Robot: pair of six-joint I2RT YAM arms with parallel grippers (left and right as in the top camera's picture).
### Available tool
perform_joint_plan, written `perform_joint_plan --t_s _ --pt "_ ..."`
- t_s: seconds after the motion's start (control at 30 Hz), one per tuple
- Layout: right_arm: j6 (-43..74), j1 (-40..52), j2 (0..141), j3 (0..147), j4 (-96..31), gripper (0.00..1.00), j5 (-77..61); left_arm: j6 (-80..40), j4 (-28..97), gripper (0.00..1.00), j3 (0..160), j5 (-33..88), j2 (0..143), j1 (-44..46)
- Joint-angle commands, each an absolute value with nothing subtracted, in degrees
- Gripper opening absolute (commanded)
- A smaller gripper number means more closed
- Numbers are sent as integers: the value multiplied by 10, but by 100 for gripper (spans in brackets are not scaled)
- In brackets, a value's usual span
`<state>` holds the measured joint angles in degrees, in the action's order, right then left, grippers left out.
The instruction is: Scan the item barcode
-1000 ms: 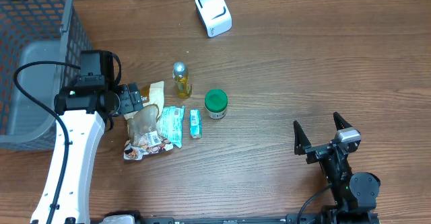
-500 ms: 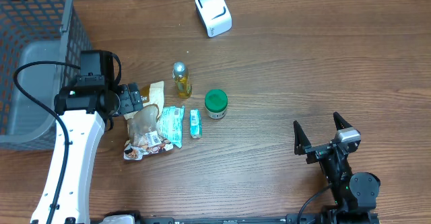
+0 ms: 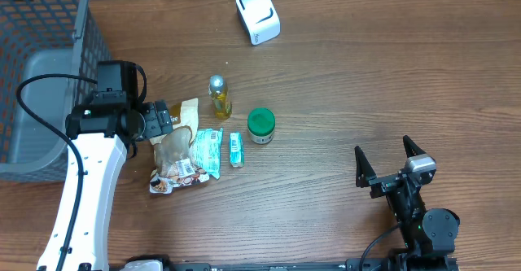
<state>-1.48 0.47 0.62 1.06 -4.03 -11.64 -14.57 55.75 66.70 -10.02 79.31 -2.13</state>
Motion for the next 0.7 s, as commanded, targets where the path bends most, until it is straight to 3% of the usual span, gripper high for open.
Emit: perform_joint_plan --t_s 0.0,0.67 --pt "-16 7 2 4 -37 100 -114 -137 559 100 680 -94 794 -22" --pt "97 7 2 11 -35 100 -188 -137 559 99 680 -94 794 -22"
